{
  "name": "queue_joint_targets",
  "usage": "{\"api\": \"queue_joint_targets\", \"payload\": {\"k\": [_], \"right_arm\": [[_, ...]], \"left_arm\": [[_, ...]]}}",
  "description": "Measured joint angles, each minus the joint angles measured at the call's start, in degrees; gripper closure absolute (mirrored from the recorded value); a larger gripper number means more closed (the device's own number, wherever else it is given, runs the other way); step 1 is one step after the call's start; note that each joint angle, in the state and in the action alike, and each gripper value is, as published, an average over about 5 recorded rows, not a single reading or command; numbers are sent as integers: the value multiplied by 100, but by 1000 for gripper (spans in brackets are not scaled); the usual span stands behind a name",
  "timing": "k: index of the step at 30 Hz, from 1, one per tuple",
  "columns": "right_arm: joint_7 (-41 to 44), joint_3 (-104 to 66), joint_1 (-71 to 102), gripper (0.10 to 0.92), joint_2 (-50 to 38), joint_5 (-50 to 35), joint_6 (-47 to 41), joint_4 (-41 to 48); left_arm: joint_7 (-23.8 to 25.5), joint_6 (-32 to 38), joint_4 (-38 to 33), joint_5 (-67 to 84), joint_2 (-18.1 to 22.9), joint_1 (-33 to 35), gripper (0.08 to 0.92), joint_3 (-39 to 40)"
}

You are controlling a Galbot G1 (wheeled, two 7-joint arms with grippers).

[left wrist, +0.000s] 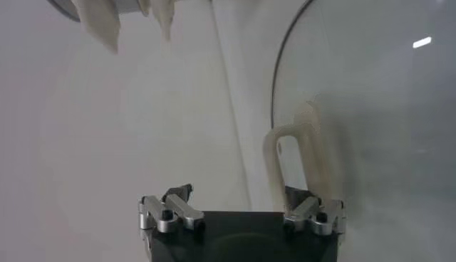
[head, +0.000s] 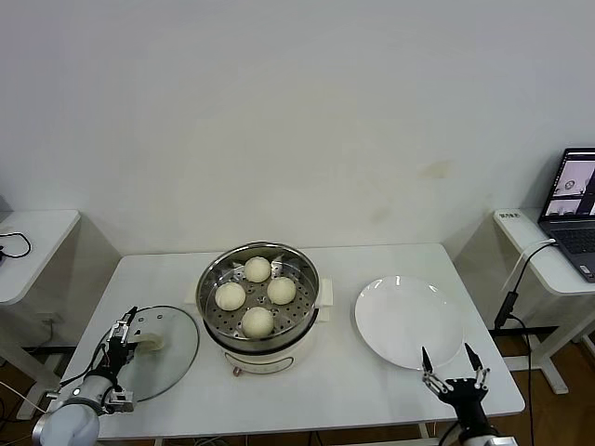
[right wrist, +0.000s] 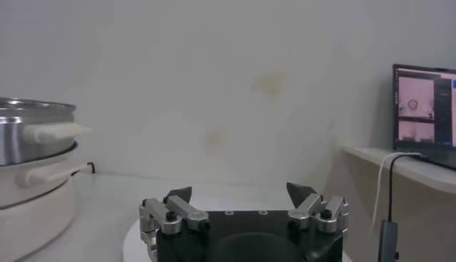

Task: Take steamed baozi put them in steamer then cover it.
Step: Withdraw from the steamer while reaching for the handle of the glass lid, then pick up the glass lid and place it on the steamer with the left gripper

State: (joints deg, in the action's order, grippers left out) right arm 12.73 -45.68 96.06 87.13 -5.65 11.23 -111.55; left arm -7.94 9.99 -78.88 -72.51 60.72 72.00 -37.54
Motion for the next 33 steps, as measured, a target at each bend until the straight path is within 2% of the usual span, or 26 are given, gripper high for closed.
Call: {"api": "queue_joint_targets", "payload": {"k": [5, 24, 27, 33], "right_arm": [[11, 42, 28, 203, 2, 26, 10, -31], [26, 146, 120, 203, -40, 52, 33, -133], [28, 176, 118, 202, -58, 48, 26, -143], [36, 263, 88, 203, -105, 29, -18, -151]], "left_arm": [[21, 6, 43, 36, 24, -5, 290, 3], [-293, 65, -46, 280, 118, 164, 831, -70], [-396, 66, -157, 391, 118, 251, 858, -134], [-522, 10, -521, 631, 89, 495, 858, -316]]}}
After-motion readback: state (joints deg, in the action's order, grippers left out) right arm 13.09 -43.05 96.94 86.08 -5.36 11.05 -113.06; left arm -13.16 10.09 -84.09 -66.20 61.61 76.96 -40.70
